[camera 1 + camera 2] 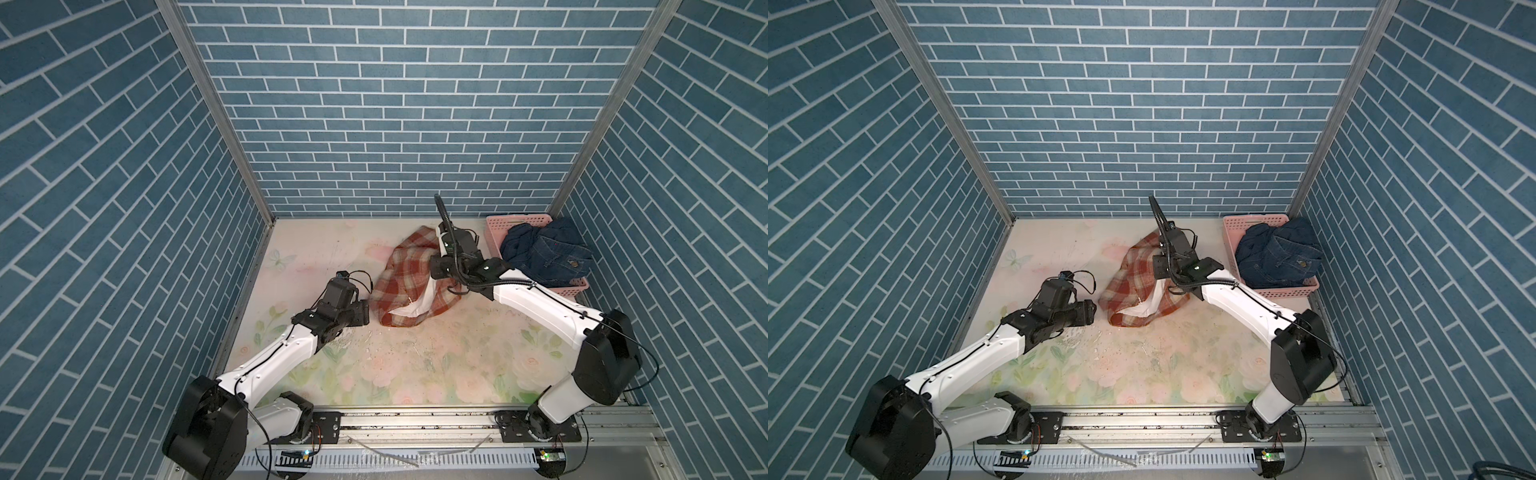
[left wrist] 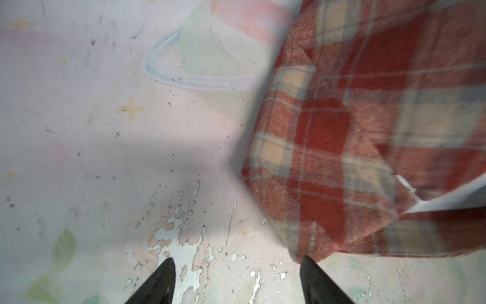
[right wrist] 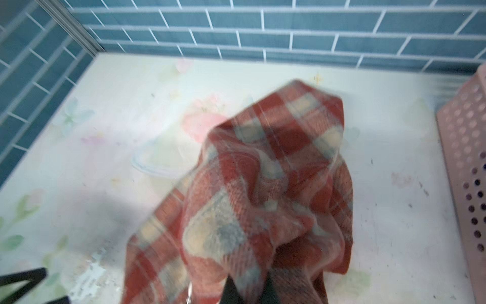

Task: Fold and stack the skirts

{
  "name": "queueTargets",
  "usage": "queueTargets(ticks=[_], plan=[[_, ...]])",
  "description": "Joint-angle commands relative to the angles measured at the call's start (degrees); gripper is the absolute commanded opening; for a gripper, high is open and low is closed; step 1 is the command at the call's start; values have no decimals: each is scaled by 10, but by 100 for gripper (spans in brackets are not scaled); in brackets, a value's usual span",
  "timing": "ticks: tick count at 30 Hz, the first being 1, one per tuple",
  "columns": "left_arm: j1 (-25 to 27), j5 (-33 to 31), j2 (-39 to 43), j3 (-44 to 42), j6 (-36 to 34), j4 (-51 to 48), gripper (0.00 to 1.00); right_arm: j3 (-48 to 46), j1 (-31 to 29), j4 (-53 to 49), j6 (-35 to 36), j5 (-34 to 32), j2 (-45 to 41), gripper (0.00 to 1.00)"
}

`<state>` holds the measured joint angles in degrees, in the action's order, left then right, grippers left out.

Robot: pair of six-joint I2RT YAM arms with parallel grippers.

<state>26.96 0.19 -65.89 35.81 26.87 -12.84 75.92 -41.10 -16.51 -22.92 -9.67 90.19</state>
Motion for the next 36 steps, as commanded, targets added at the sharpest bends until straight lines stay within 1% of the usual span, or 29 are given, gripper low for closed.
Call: queueTargets(ticks=[1,9,12,14,18,22,27,30,36], plan=[[11,46,26,-21,10,66,74,51,-2,-4,-31,-8,-15,0],[55,71,42,-68,30,176,74,92,-1,28,-64,-28,-5,0],[85,67,37,-81,30,213,74,115,-1,27,-71,-38,6,0],[108,56,26,-87,18,231,74,129,-1,27,-75,-44,13,0],[142,15,-13,-89,-3,253,75,141,-1,34,-90,-44,16,0],[161,-15,-82,-73,-9,297,75,153,-1,34,-98,-45,11,0],[180,-24,-159,-52,-10,372,75,161,0,32,-102,-54,3,0],[194,-24,-184,-46,-18,397,75,164,-1,28,-100,-63,2,0],[237,-47,-216,-47,-44,440,76,159,2,35,-104,-70,-5,0]])
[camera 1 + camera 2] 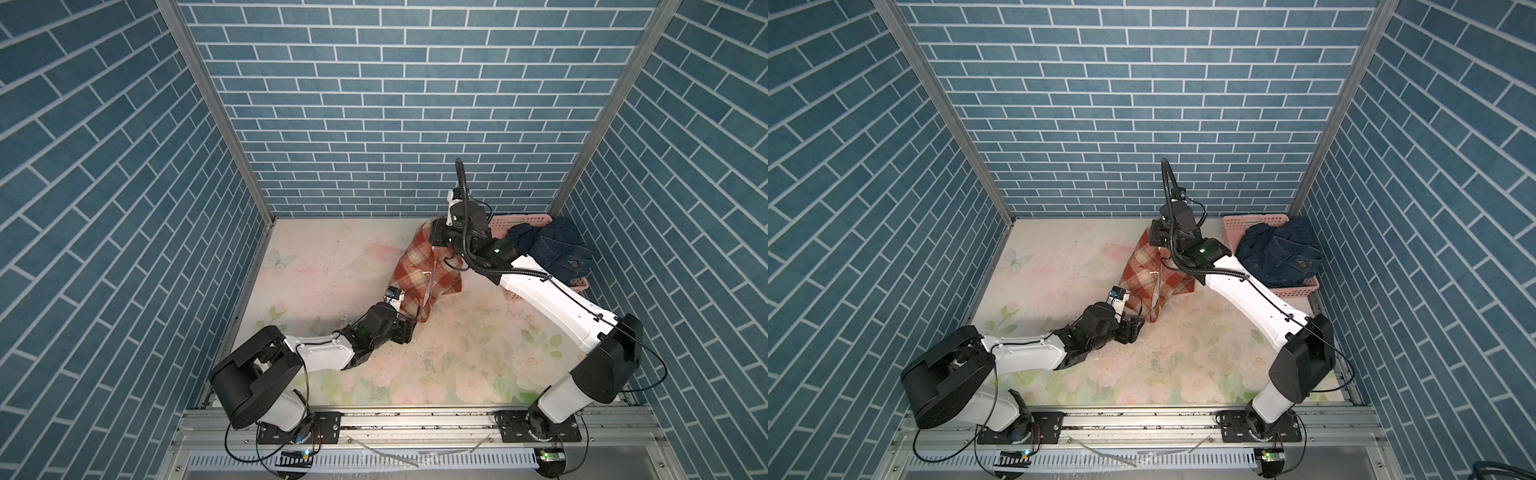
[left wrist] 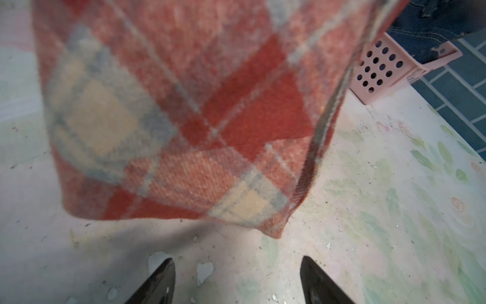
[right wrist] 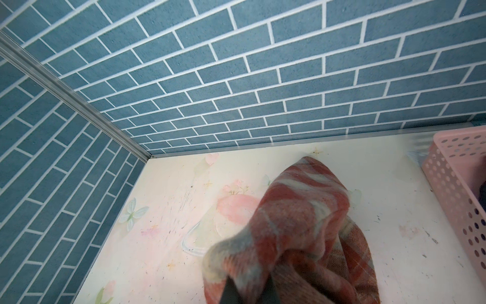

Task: Fold and stack the skirts
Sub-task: 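Spread the skirt flat on the table with both grippers, then release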

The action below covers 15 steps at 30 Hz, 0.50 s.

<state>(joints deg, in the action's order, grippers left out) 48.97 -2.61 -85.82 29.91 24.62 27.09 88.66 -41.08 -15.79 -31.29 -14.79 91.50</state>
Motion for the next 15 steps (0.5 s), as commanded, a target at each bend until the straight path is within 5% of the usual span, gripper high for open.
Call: queueTargets(ticks=[1,8,10,15], plan=[[20,-18,-30,15,-20,47,76,32,2,29,-21,-20,-19,0],[30,-45,-128,93,-14,30,74,41,2,26,-27,-30,-29,0],[30,-57,-153,127,-21,25,67,38,2,28,-32,-33,-34,0],[23,-101,-175,162,-36,30,0,21,3,30,-33,-48,-58,0]])
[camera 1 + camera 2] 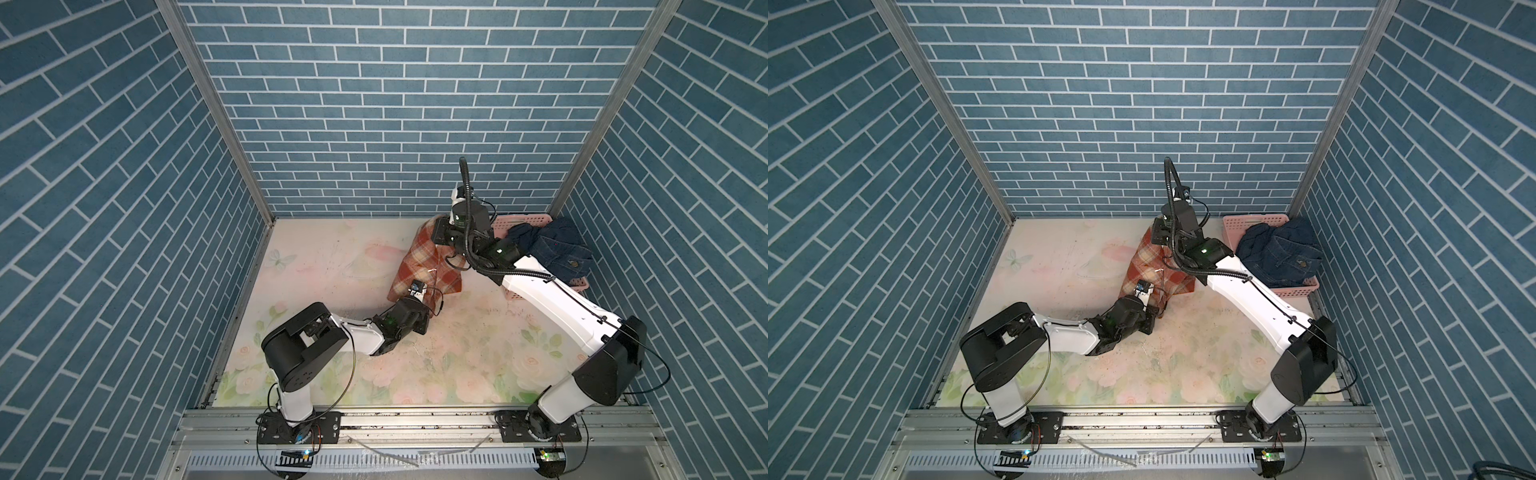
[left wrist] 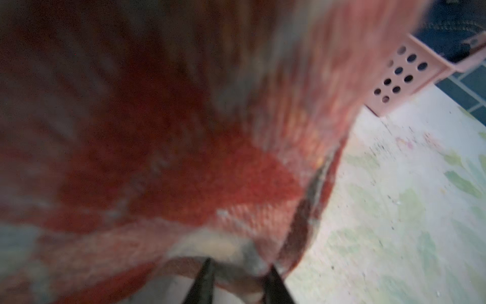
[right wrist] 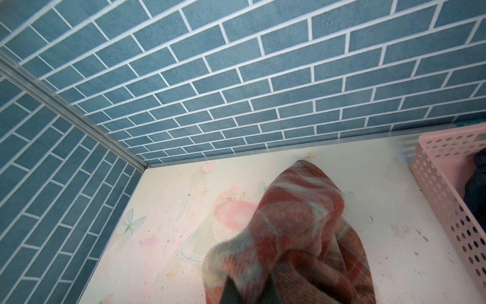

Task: Fold and stack the skirts
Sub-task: 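Spread the skirt flat on the table with both grippers, then release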

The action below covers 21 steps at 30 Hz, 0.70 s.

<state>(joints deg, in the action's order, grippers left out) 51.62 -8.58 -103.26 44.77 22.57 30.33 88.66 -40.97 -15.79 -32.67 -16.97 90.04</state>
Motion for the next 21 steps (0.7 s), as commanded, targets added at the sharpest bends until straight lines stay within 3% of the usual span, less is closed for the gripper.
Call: queueTargets(ticks=[1,4,7,10,12,16,21], plan=[[-11,-36,11,13,-16,-11,0,19,1,27,-16,-32,-48,0],[-29,-19,84,-5,-24,-59,0,21,1,12,-2,-40,-62,0],[-36,-21,193,9,-44,-191,0,26,2,-1,9,-44,-76,0],[-54,-28,307,57,-69,-334,0,42,2,-17,19,-52,-86,0],[-95,-1,357,114,-75,-412,0,60,4,-22,22,-51,-86,0],[-191,40,360,225,-93,-482,0,113,24,-25,15,-27,-52,0],[-304,100,260,379,-99,-502,0,216,73,-4,-9,67,34,0]])
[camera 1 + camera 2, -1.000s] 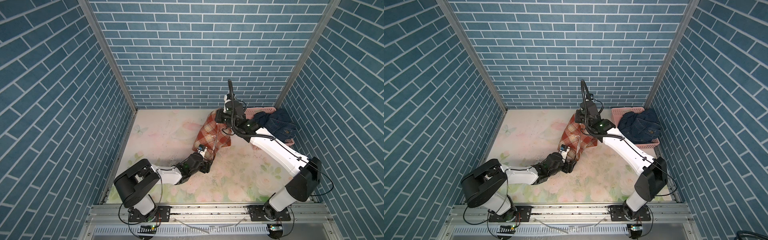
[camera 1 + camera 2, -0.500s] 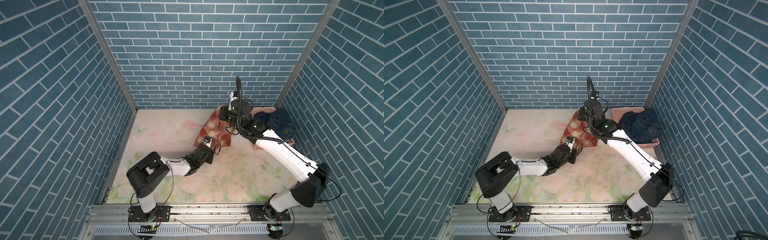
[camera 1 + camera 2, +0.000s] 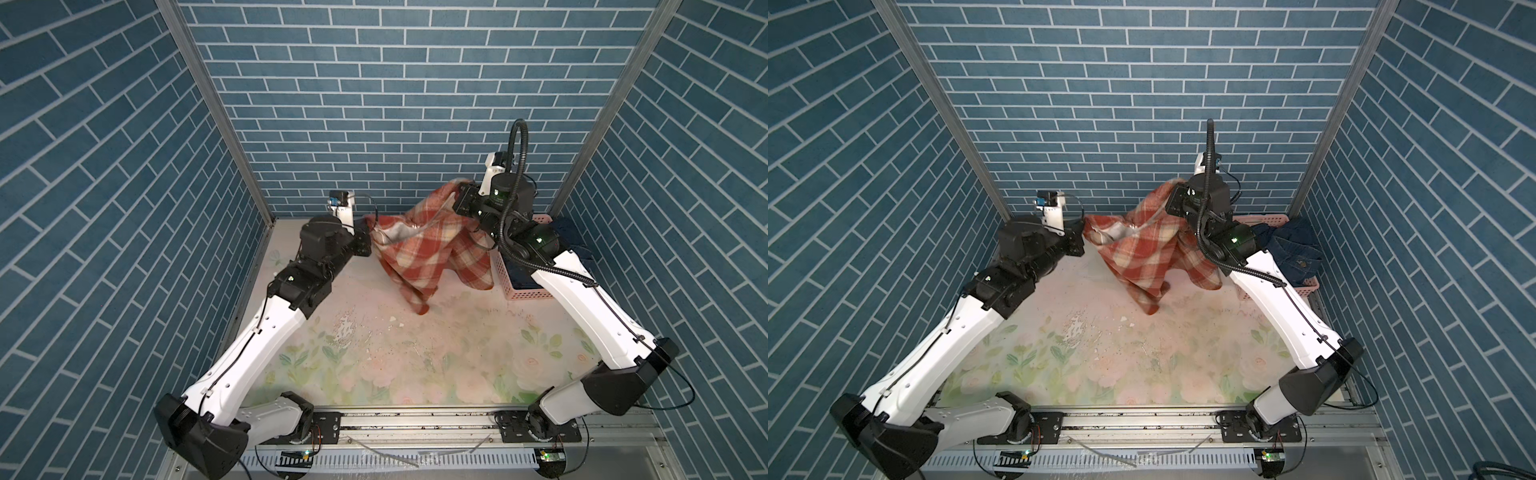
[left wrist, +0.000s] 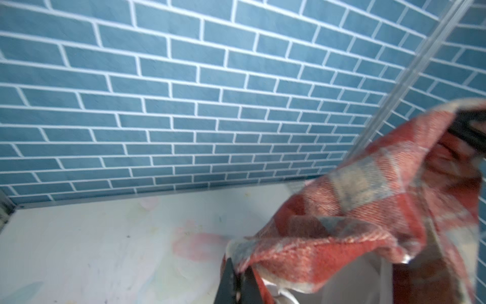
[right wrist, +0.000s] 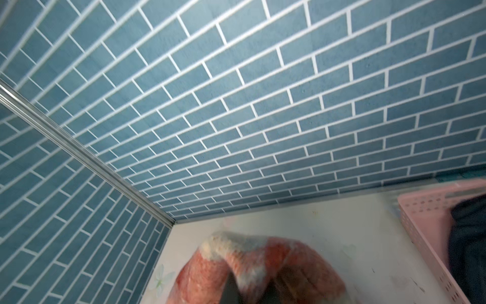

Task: Fold and stack the skirts
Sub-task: 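Spread the skirt flat on the table with both grippers, then release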

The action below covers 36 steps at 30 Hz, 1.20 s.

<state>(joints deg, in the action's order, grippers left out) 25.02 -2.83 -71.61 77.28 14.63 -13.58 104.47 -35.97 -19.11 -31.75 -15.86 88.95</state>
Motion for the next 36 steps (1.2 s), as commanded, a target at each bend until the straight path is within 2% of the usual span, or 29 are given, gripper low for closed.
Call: queueTargets(ticks=[1,4,7,9,11,13,15,16,18,19,20,21,22,23,25,27,29,32,36], plan=[[-51,53,-79,88,-26,-65,0,75,32,39,-22,76,62,0],[-93,99,-155,221,-36,-104,0,154,66,54,-40,144,116,0],[-104,97,-203,342,-71,-158,0,210,90,65,-53,193,149,0],[-106,91,-219,396,-90,-187,0,212,95,71,-53,205,149,0],[-106,93,-221,416,-102,-206,0,160,96,99,-52,206,124,0],[-104,102,-197,379,-103,-194,0,69,97,138,-55,227,81,0],[-99,105,-146,276,-94,-154,0,-70,96,184,-57,228,19,1],[-93,102,-121,220,-90,-132,0,-140,96,202,-59,230,-11,6],[-79,92,-64,85,-71,-83,0,-285,94,223,-51,227,-71,28],[-68,84,-33,5,-56,-52,1,-357,92,229,-44,221,-102,44],[-52,77,-7,-78,-42,-21,11,-429,88,233,-40,202,-129,58],[-36,61,15,-146,-27,9,31,-487,86,232,-43,189,-149,65],[-22,46,28,-198,-7,27,46,-522,86,222,-45,186,-163,69],[-11,44,40,-251,20,46,55,-546,83,196,-39,179,-175,78],[17,23,62,-316,55,59,66,-564,78,139,-31,156,-194,80],[57,-41,84,-341,61,18,83,-575,75,107,-28,151,-206,80],[69,-64,95,-345,74,-37,87,-571,73,85,-28,156,-201,78],[70,-82,115,-362,99,-79,87,-560,65,64,-23,159,-170,75],[69,-107,93,-362,116,-110,88,-557,63,75,-28,163,-114,71]])
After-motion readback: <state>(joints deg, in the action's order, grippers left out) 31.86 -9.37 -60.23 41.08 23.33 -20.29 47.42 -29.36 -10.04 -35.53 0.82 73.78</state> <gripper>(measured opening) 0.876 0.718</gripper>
